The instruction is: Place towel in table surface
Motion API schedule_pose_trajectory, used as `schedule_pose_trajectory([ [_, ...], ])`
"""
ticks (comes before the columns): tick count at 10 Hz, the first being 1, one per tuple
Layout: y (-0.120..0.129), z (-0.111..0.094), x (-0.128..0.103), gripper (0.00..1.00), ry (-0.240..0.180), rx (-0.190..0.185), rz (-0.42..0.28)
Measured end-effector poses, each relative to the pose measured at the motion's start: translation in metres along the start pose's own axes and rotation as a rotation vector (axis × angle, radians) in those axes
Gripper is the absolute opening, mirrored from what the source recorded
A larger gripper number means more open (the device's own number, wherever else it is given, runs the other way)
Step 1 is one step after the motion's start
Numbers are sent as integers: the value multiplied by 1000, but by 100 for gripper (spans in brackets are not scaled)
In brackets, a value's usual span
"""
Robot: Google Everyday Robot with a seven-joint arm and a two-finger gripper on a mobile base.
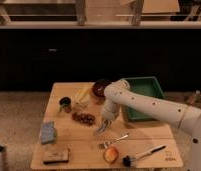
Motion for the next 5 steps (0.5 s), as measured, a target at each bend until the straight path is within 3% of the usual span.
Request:
schedule_pose_trajectory([
  [5, -7, -14, 8, 80, 11, -7, -46],
])
